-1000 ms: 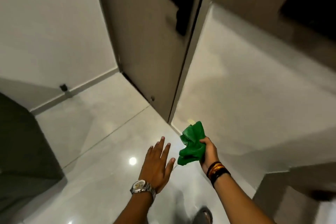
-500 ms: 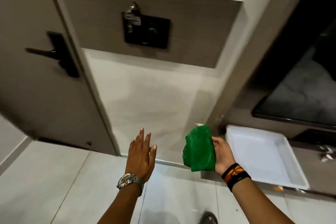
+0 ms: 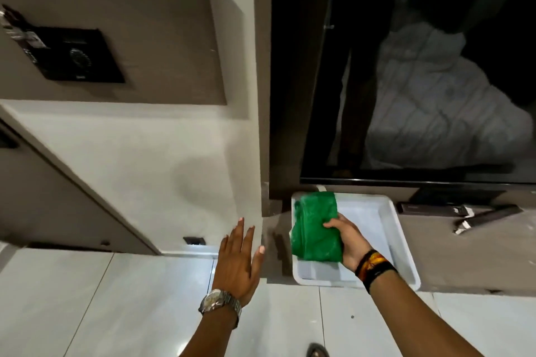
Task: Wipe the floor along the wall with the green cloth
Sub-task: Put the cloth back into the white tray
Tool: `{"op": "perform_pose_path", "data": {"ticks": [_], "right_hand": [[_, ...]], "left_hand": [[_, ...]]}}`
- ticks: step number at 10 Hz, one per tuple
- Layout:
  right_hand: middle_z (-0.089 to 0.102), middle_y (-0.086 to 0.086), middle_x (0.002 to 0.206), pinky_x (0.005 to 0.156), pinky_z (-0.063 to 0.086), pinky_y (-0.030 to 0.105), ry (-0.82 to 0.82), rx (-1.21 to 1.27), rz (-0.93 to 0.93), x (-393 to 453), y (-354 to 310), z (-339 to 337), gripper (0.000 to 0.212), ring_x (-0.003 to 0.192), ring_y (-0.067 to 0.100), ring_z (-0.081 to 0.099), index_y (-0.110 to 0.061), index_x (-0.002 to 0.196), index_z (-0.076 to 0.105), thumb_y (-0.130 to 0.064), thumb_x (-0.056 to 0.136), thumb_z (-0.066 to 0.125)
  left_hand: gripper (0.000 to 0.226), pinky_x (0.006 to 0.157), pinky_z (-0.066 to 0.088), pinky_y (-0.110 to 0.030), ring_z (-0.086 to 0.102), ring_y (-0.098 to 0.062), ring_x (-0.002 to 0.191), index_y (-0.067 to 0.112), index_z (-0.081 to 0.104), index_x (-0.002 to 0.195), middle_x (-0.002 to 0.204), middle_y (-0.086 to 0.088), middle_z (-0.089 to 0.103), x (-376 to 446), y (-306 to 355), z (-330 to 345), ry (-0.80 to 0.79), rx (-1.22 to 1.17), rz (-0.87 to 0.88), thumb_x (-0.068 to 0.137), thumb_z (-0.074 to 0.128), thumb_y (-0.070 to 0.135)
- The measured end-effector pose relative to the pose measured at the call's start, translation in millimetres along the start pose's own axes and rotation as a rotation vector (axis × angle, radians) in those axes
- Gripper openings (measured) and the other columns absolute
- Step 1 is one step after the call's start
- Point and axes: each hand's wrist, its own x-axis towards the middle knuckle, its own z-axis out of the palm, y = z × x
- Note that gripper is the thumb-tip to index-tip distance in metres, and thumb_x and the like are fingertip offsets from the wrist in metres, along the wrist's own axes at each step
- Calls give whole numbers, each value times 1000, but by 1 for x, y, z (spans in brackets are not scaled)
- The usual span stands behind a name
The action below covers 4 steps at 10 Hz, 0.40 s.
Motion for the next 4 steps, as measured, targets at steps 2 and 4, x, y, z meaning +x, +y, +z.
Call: {"op": "perform_pose_path", "data": {"ticks": [2, 4], "right_hand": [[67, 14, 129, 106, 51, 40, 276, -786, -99, 23, 34, -14, 49, 114, 34, 65, -14, 133, 61, -13, 86, 76], [44, 18, 150, 115, 43, 43, 303, -1257, -262, -7, 52, -12, 65, 138, 39, 42, -12, 149, 44, -33, 92, 68]], "left_hand": [[97, 134, -5, -34, -1, -11, 166, 32, 19, 169, 180, 9, -3, -11, 28, -7, 18, 37, -36, 92, -8, 85], [108, 135, -3, -39, 10, -24, 168, 26, 26, 169, 180, 2, 6, 2, -8, -66, 71, 180, -66, 89, -14, 86]]}}
